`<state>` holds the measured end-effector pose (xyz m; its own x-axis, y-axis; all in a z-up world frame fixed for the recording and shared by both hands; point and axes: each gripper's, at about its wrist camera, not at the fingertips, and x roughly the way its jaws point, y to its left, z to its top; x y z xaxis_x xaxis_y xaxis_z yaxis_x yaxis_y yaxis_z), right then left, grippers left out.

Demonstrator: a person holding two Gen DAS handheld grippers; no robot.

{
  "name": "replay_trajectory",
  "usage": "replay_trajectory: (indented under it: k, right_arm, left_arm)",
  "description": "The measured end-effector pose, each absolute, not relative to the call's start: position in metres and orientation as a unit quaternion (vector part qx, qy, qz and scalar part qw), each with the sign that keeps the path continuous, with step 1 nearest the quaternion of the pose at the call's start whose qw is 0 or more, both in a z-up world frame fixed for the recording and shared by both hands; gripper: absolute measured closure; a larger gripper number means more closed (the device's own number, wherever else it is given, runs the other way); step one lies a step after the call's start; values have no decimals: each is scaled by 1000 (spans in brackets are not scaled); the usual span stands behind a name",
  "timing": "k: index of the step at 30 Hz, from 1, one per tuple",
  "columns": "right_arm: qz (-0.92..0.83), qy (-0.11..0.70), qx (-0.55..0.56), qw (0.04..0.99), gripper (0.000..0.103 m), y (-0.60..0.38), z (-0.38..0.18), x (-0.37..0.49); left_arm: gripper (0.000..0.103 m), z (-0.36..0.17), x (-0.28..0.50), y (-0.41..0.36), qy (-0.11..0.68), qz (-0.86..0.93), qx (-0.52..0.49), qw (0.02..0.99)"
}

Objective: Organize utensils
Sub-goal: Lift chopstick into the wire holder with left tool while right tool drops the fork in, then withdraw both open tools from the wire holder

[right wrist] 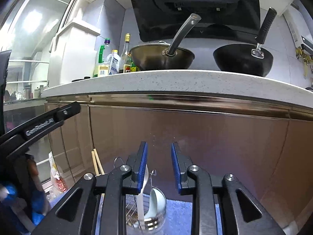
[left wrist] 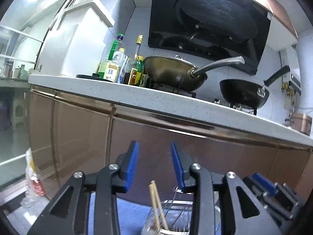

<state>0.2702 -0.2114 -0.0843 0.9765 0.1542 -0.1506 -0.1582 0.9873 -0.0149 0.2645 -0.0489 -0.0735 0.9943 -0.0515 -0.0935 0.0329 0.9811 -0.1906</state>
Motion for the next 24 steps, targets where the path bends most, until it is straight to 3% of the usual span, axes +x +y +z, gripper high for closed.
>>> replay_trajectory:
  k: [3,24]
  right_arm:
    - [79,84,-9,993,78,-217,-76,254]
    - [106,159,12,982,78,-249,-80,104]
  left_arm:
    - [61,-69,247,-48,69,-20,-75,995]
    - [61,-53,112,-30,163,4,-9,987]
